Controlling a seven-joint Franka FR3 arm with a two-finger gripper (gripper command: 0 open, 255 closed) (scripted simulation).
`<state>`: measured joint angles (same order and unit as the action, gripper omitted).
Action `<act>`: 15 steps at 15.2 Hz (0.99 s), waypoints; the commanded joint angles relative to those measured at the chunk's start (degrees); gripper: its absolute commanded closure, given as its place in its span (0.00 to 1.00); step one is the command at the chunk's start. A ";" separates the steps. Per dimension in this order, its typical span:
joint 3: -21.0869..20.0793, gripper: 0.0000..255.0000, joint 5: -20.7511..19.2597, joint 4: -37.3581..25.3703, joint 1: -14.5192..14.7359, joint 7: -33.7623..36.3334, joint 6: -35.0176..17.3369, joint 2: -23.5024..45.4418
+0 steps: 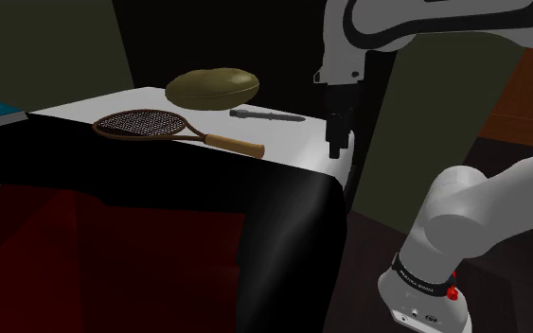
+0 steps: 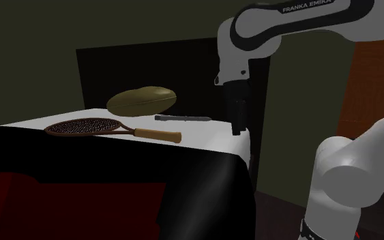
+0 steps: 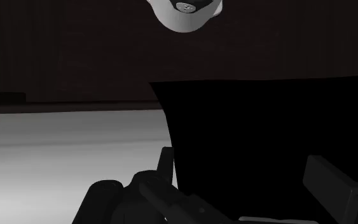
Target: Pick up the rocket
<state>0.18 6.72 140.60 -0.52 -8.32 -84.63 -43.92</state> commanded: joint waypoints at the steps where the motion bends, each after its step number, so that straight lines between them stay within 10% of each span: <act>1: 0.00 0.00 0.00 0.00 0.00 0.00 0.00 0.00; 15: 7.75 0.00 -6.16 -17.58 -1.55 -15.19 -12.55 25.76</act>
<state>7.38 0.75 124.74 -1.98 -22.28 -96.20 -20.44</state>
